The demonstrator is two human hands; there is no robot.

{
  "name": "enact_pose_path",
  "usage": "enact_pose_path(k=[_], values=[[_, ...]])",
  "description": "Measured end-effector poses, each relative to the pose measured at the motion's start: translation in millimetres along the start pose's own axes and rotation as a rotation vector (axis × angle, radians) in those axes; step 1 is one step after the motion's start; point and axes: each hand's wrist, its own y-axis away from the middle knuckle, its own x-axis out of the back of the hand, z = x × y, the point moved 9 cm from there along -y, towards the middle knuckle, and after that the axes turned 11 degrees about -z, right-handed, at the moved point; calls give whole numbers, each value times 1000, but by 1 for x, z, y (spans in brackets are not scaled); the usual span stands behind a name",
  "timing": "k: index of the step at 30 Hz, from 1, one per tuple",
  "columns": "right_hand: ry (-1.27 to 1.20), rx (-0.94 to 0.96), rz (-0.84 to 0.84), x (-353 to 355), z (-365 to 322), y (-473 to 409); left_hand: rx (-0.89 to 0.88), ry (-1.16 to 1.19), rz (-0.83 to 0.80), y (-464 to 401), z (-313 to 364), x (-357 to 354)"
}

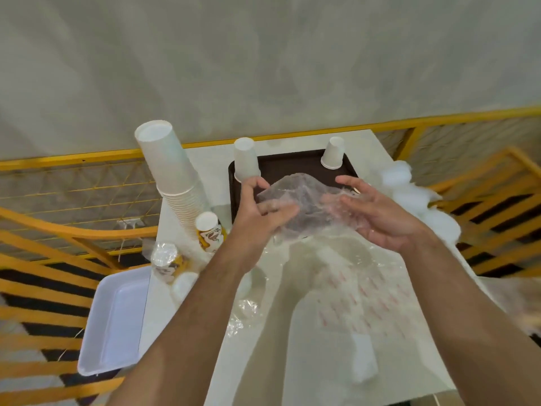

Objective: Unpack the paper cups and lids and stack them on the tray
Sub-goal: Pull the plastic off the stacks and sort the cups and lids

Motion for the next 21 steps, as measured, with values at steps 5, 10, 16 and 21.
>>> enact_pose_path(k=[5, 10, 16, 21], values=[[-81, -55, 202, 81, 14, 56, 31, -18, -106, -11, -25, -53], [26, -177, 409, 166, 41, 116, 194, -190, -150, -23, -84, -92], [118, -267, 389, 212, 61, 167, 398, -165, -303, -19, -155, -142], [383, -313, 494, 253, 65, 193, 398, -223, -306, -16, -182, -159]])
